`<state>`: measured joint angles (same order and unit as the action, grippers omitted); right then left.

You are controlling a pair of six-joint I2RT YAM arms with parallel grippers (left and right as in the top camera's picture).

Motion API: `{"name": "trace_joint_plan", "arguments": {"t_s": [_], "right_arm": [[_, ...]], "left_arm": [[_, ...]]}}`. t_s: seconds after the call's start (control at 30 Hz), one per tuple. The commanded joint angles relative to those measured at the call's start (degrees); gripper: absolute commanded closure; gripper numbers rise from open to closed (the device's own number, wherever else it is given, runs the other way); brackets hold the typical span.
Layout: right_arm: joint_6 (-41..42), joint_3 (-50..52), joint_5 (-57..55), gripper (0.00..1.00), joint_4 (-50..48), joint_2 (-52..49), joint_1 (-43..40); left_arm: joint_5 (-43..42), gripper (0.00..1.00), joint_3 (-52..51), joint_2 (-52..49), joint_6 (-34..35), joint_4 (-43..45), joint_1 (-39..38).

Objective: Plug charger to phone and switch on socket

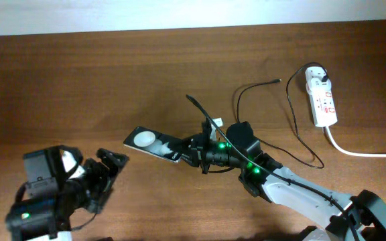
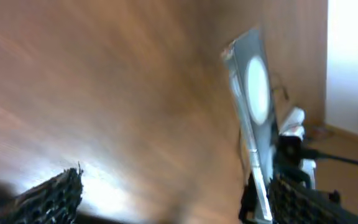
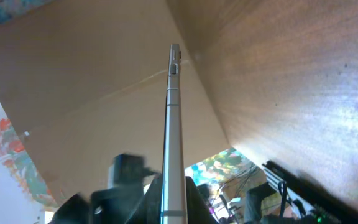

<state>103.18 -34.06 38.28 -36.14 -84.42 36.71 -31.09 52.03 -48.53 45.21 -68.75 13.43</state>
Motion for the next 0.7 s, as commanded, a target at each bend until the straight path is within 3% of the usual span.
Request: {"name": "trace_joint_plan", "arguments": {"t_s": [0.0, 0.07, 0.23, 0.33, 0.47, 0.67], "right_arm": [[0.9, -0.8, 1.4, 0.96, -1.0, 1.7, -0.3], [0.9, -0.8, 1.4, 0.96, -1.0, 1.7, -0.3], [0.9, -0.8, 1.4, 0.96, -1.0, 1.7, -0.3], [1.4, -0.8, 2.5, 0.96, -1.0, 1.7, 0.2], [9.0, -0.8, 3.0, 0.96, -1.0, 1.7, 4.0], [11.3, -0.8, 0.9, 0.96, -4.1, 1.7, 5.7]], "left_arm": [[-11.7, 0.0, -7.0, -0.3, 12.9, 1.9, 0.2], [-12.7, 0.07, -7.7, -0.6, 17.2, 2.6, 0.2], [-12.7, 0.09, -7.7, -0.6, 21.0, 7.0, 0.2], [-12.7, 0.08, -7.7, -0.6, 21.6, 11.2, 0.2], [-12.7, 0.08, -7.7, -0.6, 22.9, 11.7, 0.2], [-12.7, 0.16, -7.7, -0.6, 22.9, 11.7, 0.2]]}}
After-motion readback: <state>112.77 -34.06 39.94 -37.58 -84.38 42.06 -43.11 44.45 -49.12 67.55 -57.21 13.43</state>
